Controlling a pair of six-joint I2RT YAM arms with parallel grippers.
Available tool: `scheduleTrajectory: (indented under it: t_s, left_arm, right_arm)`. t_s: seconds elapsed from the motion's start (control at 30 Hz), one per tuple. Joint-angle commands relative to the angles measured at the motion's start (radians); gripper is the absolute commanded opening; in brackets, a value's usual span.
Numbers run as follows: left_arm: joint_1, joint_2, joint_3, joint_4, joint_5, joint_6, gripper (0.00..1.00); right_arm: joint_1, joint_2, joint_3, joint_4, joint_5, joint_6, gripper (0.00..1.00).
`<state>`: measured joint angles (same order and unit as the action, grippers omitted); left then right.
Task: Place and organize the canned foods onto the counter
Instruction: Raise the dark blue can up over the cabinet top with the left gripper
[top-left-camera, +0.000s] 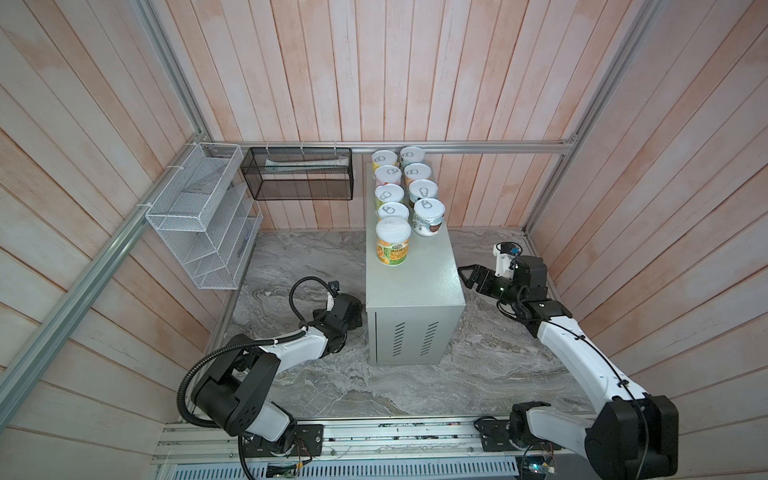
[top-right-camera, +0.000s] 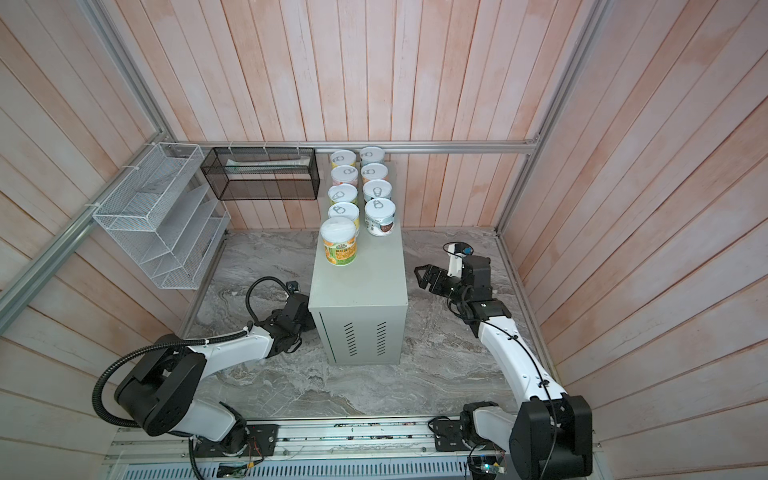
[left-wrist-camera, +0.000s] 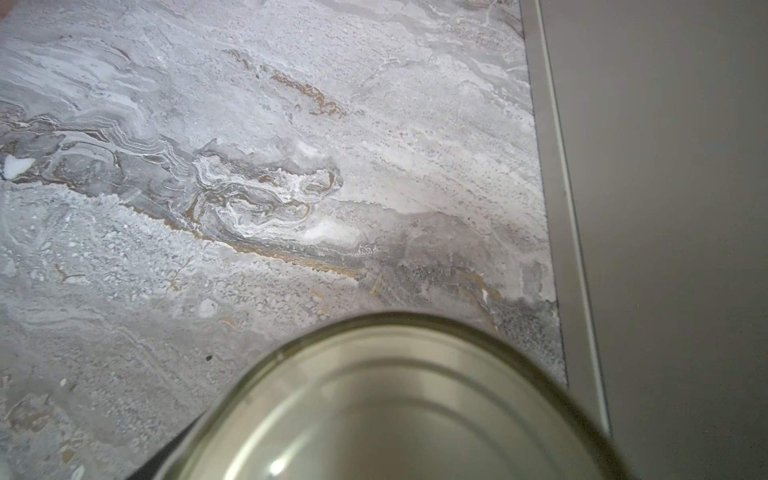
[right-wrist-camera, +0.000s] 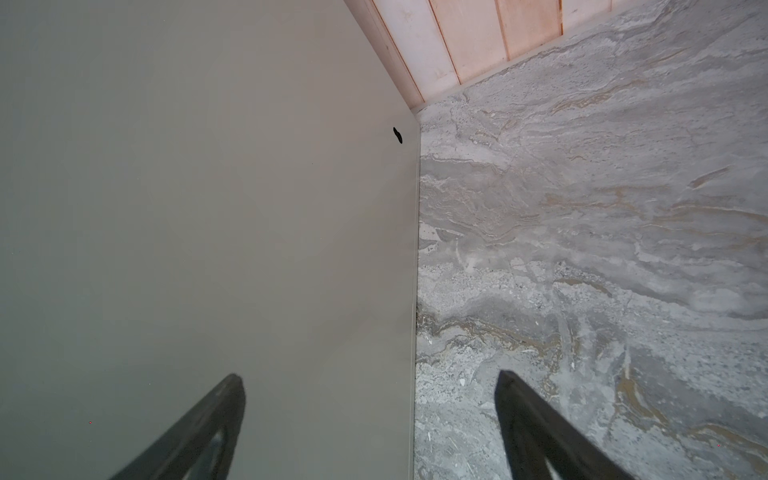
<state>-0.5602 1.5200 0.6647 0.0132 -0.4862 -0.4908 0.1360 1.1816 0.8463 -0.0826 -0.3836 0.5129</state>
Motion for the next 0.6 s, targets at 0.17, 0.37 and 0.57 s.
scheduleTrajectory:
  t_s: [0.17, 0.37, 0.57]
  left_arm:
    - [0.009, 0.078, 0.025, 0.0, -0.029, -0.002, 0.93]
    - [0.014, 0.103, 0.039, 0.009, -0.022, 0.003, 0.82]
    - [0.015, 0.082, 0.047, -0.017, -0.035, 0.016, 0.42]
  right_arm:
    - [0.005, -0.007, 0.009, 0.007, -0.007, -0.008, 0.93]
    - [0.005, -0.011, 0.005, 0.005, -0.006, -0.011, 0.93]
    - [0.005, -0.01, -0.004, 0.012, -0.009, -0.005, 0.93]
